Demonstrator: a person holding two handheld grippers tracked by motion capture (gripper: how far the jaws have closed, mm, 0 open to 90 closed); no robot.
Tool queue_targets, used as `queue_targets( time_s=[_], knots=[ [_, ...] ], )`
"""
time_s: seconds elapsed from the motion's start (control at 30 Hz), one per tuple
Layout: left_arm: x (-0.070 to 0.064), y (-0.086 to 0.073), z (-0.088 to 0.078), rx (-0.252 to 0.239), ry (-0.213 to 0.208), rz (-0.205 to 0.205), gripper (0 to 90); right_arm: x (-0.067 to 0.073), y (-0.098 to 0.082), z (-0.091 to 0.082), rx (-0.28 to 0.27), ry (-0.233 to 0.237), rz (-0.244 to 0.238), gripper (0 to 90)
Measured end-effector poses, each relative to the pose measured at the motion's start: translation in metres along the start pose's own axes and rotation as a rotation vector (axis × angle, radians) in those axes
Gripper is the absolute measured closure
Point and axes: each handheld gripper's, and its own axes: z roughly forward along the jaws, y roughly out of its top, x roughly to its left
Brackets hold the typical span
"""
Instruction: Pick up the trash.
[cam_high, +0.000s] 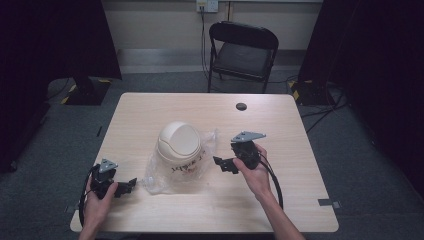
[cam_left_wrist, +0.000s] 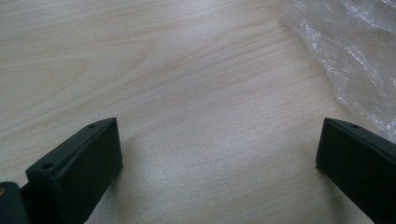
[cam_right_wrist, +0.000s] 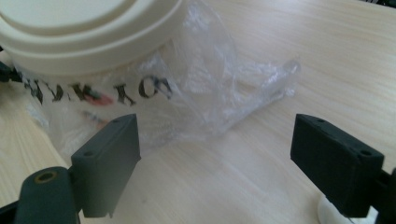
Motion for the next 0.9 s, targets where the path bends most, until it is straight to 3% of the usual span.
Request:
queue_targets(
  time_s=[0.67,0.9],
  knots=[
    [0.0,0.0,0.0,-0.001,0.001,-0.005,0.0,0.024,0.066,0.02,-0.037,0.032,-0.075,14.0],
    [0.0,0.0,0.0,-0.001,0.001,-0.005,0.0,0.033,0.07,0.036,-0.022,0.038,-0.084,13.7]
  ],
)
